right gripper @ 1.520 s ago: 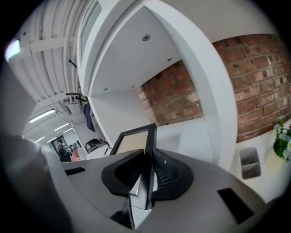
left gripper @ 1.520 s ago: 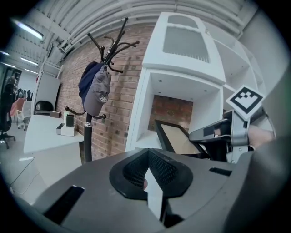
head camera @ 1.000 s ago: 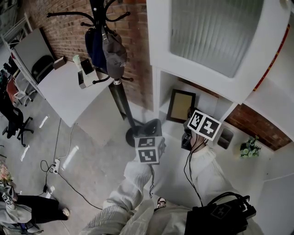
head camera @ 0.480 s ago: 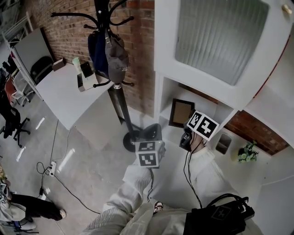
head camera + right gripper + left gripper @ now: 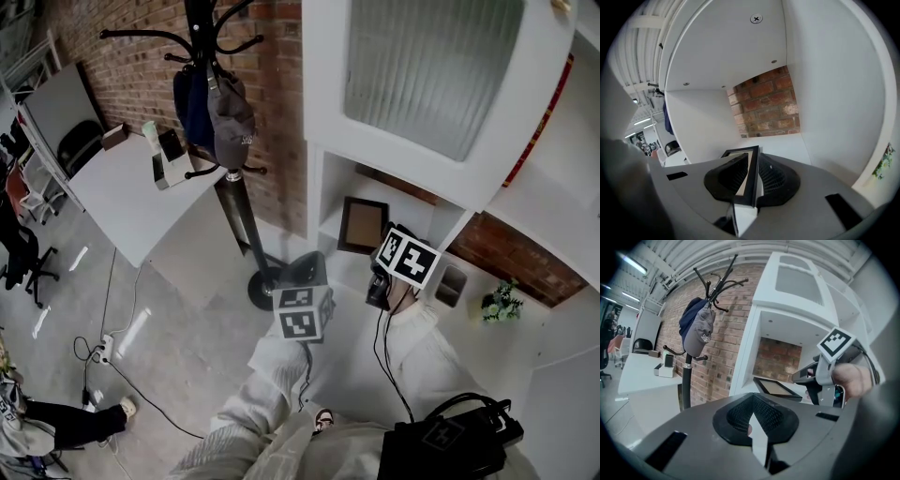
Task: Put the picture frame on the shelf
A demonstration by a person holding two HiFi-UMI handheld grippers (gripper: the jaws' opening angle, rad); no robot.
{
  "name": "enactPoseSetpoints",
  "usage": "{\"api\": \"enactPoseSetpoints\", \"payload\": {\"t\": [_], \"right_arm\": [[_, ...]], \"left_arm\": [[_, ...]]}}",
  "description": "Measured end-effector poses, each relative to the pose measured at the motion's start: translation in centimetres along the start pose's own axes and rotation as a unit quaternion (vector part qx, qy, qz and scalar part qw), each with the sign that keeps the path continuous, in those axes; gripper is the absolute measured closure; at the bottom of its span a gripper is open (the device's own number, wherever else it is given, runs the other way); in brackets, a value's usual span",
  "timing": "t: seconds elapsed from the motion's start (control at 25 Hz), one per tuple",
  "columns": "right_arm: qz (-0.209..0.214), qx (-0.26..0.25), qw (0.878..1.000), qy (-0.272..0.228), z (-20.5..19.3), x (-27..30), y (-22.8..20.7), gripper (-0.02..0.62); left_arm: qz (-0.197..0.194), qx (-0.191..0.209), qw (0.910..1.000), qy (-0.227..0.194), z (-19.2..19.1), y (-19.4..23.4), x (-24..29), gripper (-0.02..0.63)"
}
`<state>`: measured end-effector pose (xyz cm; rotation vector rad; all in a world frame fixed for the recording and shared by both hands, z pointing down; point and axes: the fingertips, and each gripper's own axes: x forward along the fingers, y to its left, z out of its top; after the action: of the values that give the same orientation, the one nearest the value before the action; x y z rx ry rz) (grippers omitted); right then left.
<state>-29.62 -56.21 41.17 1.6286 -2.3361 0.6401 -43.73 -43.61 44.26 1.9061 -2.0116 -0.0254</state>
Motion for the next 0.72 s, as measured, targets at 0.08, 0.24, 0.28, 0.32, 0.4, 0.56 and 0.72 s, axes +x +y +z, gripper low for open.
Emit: {"api": "enactPoseSetpoints", "payload": {"t": [0.08,0.24,0.28,0.32,0.4,0.56,0.72], "right_arm": [[0.006,-0.015,1.0,-0.002,0.1,-0.5,0.2,0.52],[0.027,-0.042,0.999,-0.002,-0.3,-1.6,1.1,0.522],[0.032,-0.041,0.999,-0.001,-0.5,-1.9,1.2,0.52],[0.037,-0.041,0.998,-0.001,-0.7,-2.3,1.2,0.522],[0.045,-0.044,0.998,-0.002,-0.9,-3.2,1.1,0.522],[0.072,-0.047,0.996,-0.019,-1.4,-5.4,0.7,0.527],[0.096,-0.049,0.994,-0.03,-2.4,-8.1,-0.7,0.535]], "left_arm": [[0.0,0.001,1.0,-0.002,0.1,-0.4,-0.3,0.597],[0.002,0.003,1.0,-0.005,-0.1,-1.4,-1.0,0.597],[0.003,0.004,1.0,-0.005,-0.2,-1.6,-1.3,0.597],[0.004,0.005,1.0,-0.005,-0.3,-1.9,-1.6,0.597],[0.008,0.007,0.9999,-0.007,-0.4,-2.3,-2.2,0.597],[0.018,0.007,0.9998,-0.011,-1.2,-3.3,-3.5,0.597],[0.026,0.002,0.9996,-0.006,-3.0,-5.6,-5.0,0.597]]}}
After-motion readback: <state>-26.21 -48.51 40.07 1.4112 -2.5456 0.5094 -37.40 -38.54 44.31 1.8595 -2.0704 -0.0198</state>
